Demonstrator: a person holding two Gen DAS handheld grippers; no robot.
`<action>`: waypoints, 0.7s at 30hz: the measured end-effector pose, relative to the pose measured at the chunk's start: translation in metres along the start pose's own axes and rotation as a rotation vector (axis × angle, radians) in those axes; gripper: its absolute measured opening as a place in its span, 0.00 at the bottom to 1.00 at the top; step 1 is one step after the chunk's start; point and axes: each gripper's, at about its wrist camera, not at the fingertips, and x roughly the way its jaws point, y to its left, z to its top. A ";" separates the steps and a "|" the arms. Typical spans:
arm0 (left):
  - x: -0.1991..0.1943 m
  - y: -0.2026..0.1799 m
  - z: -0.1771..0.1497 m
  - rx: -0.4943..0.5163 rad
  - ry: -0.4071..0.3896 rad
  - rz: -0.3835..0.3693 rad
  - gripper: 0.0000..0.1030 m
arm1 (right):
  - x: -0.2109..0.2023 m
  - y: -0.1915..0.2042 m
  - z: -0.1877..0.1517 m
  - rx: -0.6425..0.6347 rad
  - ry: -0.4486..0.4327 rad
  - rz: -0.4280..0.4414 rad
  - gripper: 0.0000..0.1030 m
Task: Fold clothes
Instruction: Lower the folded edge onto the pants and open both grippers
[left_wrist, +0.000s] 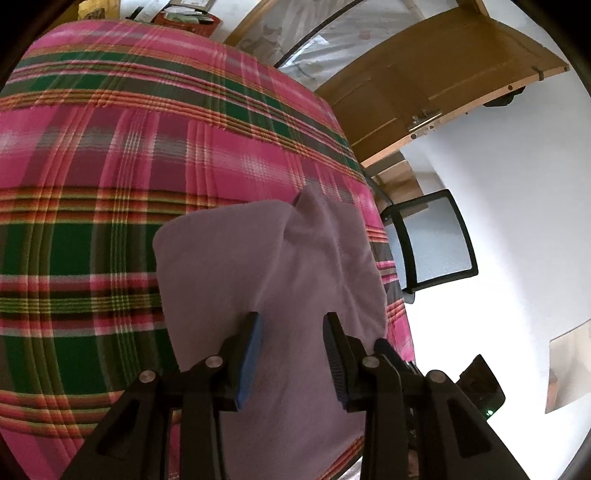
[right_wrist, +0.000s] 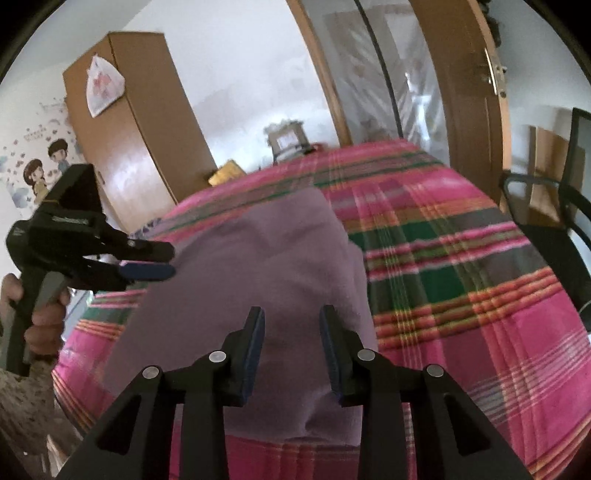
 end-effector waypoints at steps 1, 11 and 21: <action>0.000 0.001 -0.001 0.000 -0.002 -0.005 0.34 | 0.001 0.000 0.000 -0.005 0.008 0.001 0.31; -0.019 0.004 0.008 0.058 -0.034 0.051 0.34 | -0.003 -0.001 0.033 -0.057 0.010 0.010 0.32; -0.014 0.012 0.050 0.121 -0.045 0.053 0.35 | 0.043 -0.025 0.094 -0.058 0.055 0.032 0.32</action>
